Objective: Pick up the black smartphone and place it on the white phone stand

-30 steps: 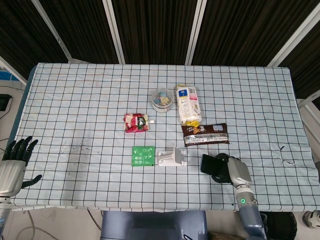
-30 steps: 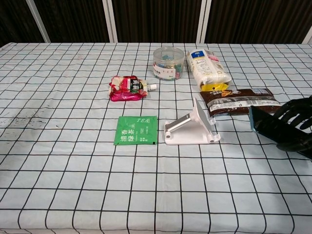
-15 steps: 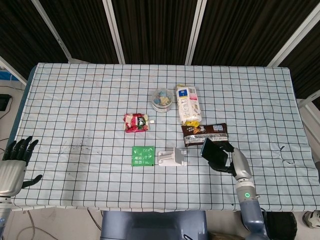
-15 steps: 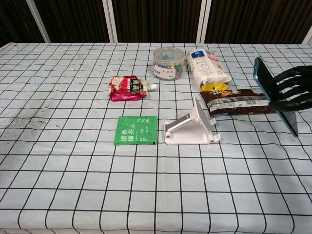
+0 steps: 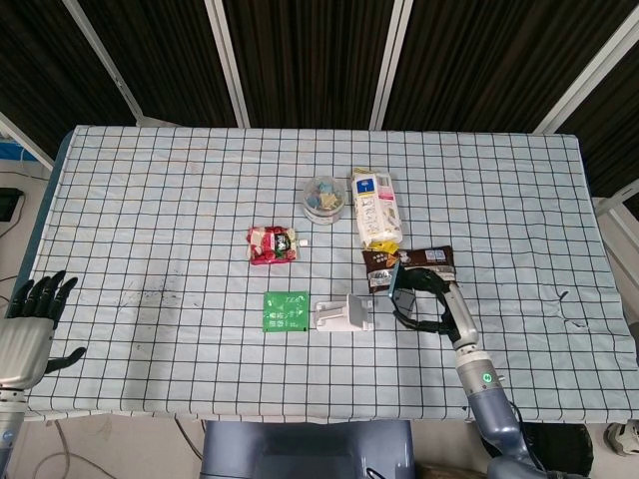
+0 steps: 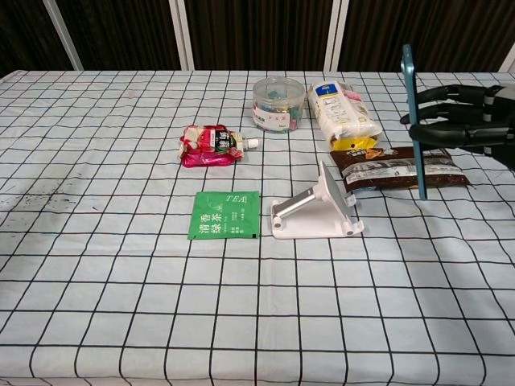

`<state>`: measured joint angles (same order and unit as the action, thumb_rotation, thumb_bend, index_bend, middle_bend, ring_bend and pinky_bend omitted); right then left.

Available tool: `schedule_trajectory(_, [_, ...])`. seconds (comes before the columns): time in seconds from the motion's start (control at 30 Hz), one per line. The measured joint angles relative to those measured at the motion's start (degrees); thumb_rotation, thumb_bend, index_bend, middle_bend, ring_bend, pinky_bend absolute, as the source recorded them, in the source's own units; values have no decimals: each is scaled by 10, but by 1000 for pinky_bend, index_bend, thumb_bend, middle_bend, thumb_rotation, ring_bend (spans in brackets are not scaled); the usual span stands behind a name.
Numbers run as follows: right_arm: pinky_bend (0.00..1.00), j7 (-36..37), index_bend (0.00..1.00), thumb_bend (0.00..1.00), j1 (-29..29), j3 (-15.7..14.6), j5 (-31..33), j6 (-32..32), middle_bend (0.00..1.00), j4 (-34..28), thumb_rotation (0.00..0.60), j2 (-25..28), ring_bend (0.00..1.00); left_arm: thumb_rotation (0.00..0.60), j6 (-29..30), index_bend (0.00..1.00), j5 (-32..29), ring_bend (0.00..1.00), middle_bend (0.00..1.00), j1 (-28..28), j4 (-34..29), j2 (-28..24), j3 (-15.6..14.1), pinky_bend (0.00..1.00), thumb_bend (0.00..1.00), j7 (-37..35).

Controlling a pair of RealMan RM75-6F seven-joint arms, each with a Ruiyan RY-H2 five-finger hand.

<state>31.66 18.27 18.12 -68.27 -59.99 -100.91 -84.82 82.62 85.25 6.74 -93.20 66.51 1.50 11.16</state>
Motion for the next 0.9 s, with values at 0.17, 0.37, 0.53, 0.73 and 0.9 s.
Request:
schedule_trajectory(0.17, [251,32,641,392,4,-8,-39,-7,600,33,600,-19,352,600,-2,0,-1,0,0,1,-1,-1,0,0,0,-3])
schedule_trajectory(0.37, [251,54,641,393,12,-23,-59,-4,601,50,600,-33,352,600,-4,0,-3,0,0,1,-2,-1,0,0,0,-5])
schedule_trajectory(0.53, [251,59,641,393,20,-30,-70,-4,601,56,600,-45,352,600,-6,0,-5,0,0,2,-2,-2,0,0,0,-6])
schedule_trajectory(0.73, [251,75,641,395,42,-24,-82,-1,602,75,600,-66,352,600,-7,0,-9,0,0,2,-3,-1,1,0,0,-7])
schedule_trajectory(0.9, [251,109,641,460,53,-22,-91,0,600,106,600,-77,351,600,-8,0,-14,0,0,1,-5,0,2,0,0,-3])
